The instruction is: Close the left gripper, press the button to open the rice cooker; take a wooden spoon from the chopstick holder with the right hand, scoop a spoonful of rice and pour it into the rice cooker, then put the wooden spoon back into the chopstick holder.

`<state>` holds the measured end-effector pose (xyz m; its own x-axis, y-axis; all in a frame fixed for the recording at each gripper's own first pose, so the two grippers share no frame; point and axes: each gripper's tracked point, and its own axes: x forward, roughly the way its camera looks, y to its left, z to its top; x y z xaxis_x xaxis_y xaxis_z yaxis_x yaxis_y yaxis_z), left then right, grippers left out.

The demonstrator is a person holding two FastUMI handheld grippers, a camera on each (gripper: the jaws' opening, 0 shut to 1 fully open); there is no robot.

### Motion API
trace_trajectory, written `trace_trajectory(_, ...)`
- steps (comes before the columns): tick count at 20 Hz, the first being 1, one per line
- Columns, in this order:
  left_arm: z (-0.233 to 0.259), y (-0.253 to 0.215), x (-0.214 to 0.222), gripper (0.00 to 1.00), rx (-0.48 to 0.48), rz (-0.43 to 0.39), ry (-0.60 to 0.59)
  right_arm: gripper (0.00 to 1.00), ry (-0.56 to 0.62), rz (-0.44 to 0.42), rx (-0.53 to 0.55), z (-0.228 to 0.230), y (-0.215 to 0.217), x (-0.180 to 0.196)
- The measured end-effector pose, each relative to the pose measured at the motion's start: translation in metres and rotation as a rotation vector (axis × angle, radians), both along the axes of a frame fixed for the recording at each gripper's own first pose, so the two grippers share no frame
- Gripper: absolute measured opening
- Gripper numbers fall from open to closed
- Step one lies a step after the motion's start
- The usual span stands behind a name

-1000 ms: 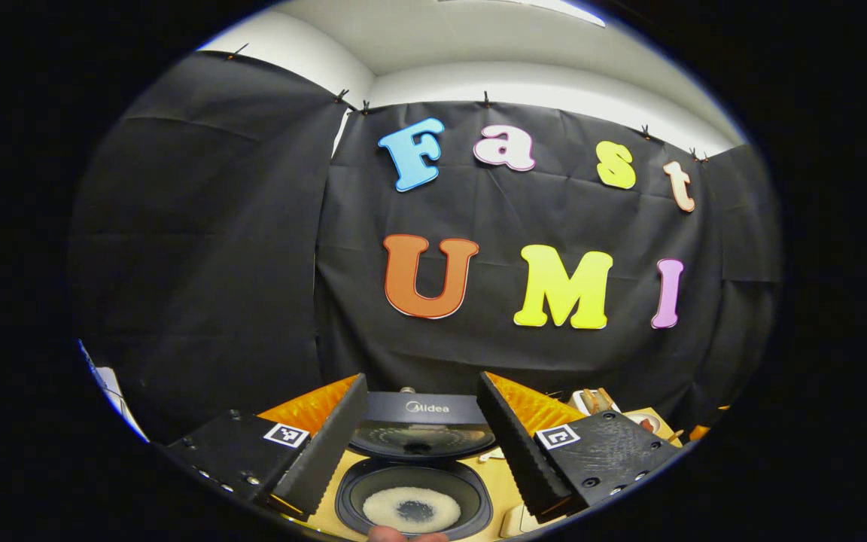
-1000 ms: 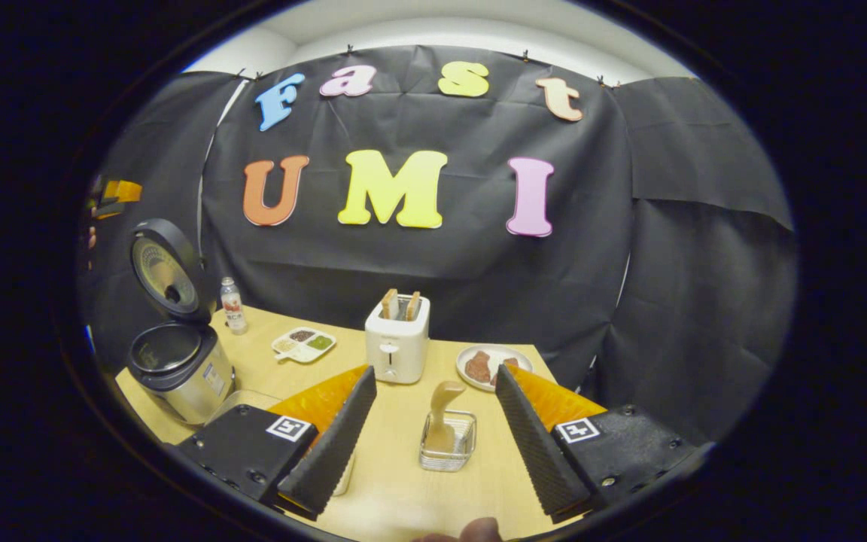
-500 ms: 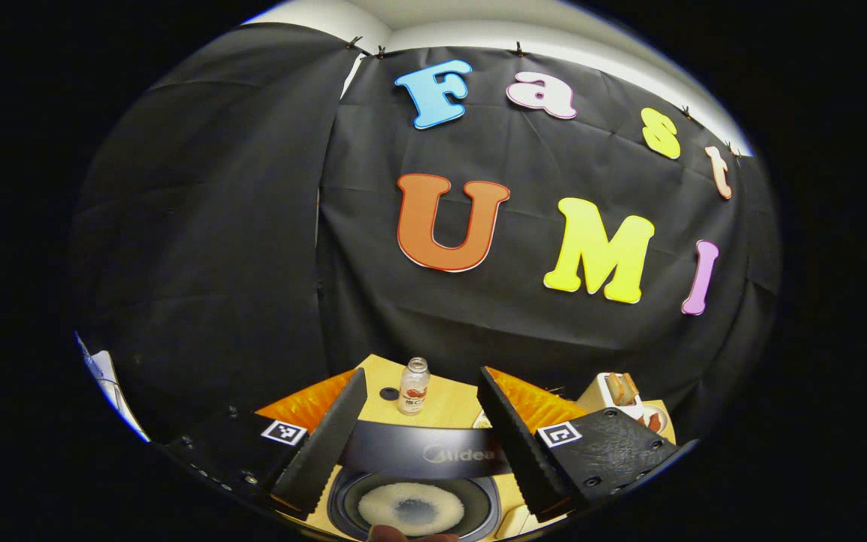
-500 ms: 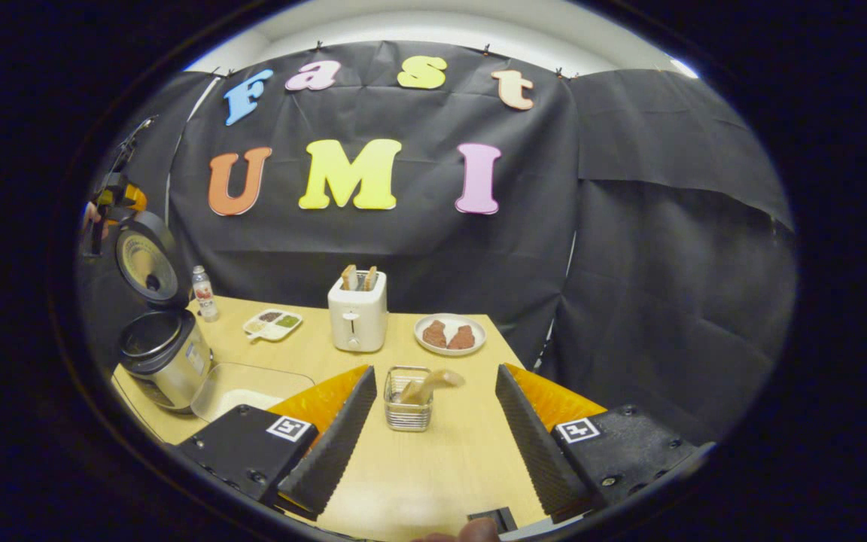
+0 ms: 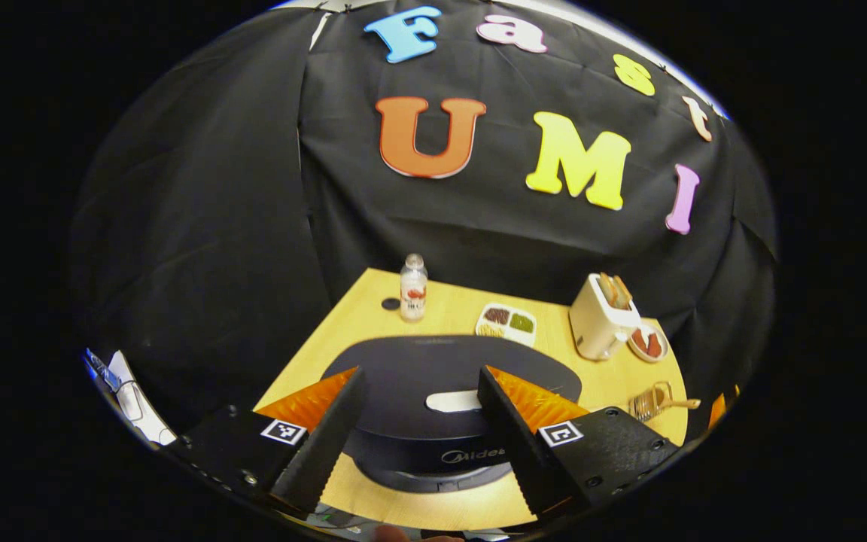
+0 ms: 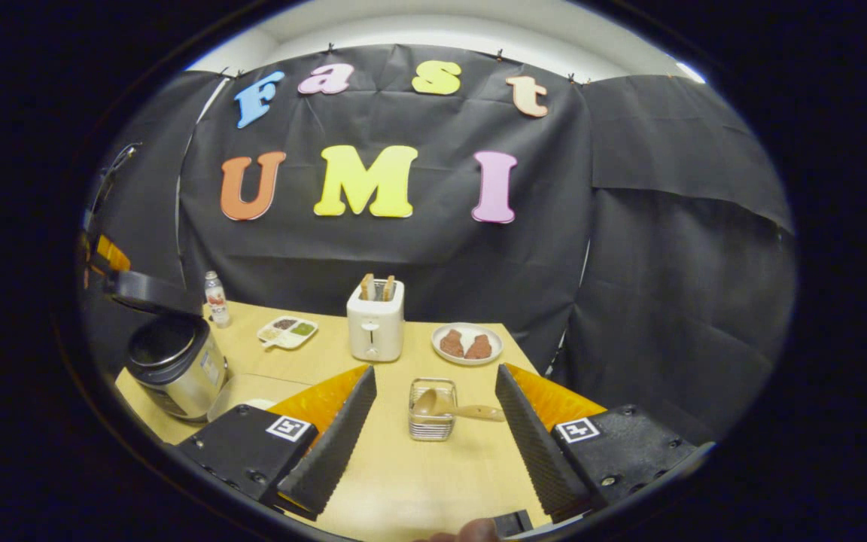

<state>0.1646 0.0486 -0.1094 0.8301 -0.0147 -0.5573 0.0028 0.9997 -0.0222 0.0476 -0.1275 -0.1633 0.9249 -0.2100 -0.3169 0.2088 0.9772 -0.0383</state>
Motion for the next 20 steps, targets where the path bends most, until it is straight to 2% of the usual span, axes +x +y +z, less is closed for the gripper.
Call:
trace_trajectory(8,-0.065,-0.003,-0.040,0.98,-0.030,-0.005,0.165,1.00,0.008,0.019,-0.008,-0.002,0.013,-0.004)
trace_trajectory(14,-0.084,-0.002,-0.056,0.98,-0.020,0.002,0.227,1.00,0.001,0.005,-0.003,0.000,0.013,-0.005)
trace_trajectory(18,-0.092,-0.002,-0.057,0.98,0.055,-0.019,0.221,1.00,-0.001,0.009,-0.008,0.002,0.015,-0.006)
trace_trajectory(20,-0.097,-0.003,-0.059,0.98,0.034,-0.006,0.243,1.00,0.001,0.010,-0.009,0.001,0.017,-0.007)
